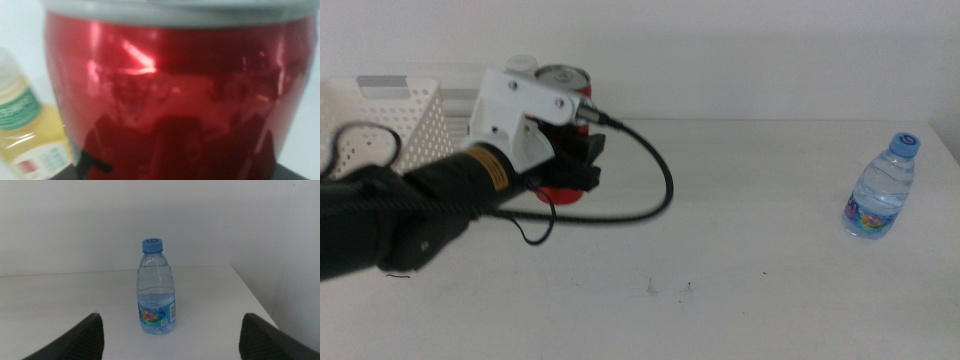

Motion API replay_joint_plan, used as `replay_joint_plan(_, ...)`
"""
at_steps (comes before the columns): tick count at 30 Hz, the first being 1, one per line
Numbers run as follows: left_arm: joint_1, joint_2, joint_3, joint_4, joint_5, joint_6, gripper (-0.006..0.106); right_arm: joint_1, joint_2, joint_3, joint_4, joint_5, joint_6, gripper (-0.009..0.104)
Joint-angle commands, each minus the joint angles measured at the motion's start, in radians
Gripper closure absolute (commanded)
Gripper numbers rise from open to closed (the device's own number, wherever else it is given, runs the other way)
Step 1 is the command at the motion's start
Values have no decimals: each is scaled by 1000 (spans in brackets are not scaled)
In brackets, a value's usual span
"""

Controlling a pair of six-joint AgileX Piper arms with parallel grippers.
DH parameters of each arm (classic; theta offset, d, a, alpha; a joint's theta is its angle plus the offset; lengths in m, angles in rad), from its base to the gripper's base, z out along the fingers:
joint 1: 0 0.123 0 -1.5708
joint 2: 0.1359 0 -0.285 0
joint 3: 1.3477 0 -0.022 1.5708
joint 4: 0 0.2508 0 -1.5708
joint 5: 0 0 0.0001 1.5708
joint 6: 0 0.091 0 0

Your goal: Use arms to grab the bottles and put them into the dustbin to the left of the table.

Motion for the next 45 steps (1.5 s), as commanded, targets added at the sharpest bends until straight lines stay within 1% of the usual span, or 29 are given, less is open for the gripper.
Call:
replay_joint_plan(1, 11, -46, -57, -36, 94, -11, 69, -9, -4, 3, -6, -8, -3, 2)
replay_joint_plan(3, 20, -58, -108, -72, 236, -11, 69, -9, -4, 3, -6, -8, -3, 2)
replay_joint_plan(5, 34, -62, -172, -75, 375, -9, 69, -9, -4, 3, -6, -8, -3, 2)
replay_joint_plan(9, 71, -62, -288, -73, 566, -7, 69, -9, -4, 3, -6, -8, -3, 2)
replay_joint_plan(11, 97, -62, -352, -87, 673, 24, 69, -9, -4, 3, -6, -8, -3, 2)
replay_joint_plan(12, 110, -62, -378, -108, 723, 55, 69, -9, -4, 3, -6, -8, -3, 2)
replay_joint_plan(15, 175, -57, -473, -211, 854, 197, 69, -9, -4, 3, -6, -8, -3, 2)
replay_joint_plan(18, 251, -36, -565, -289, 981, 284, 69, -9, -4, 3, -6, -8, -3, 2)
replay_joint_plan(23, 375, 12, -711, -385, 1166, 414, 69, -9, -4, 3, -6, -8, -3, 2)
replay_joint_plan(26, 432, 46, -786, -429, 1243, 461, 69, -9, -4, 3, -6, -8, -3, 2)
replay_joint_plan(36, 576, 185, -950, -446, 1391, 520, 69, -9, -4, 3, -6, -8, -3, 2)
replay_joint_plan(41, 628, 248, -953, -446, 1390, 546, 69, -9, -4, 3, -6, -8, -3, 2)
replay_joint_plan(45, 650, 293, -953, -421, 1384, 548, 69, -9, -4, 3, -6, -8, -3, 2)
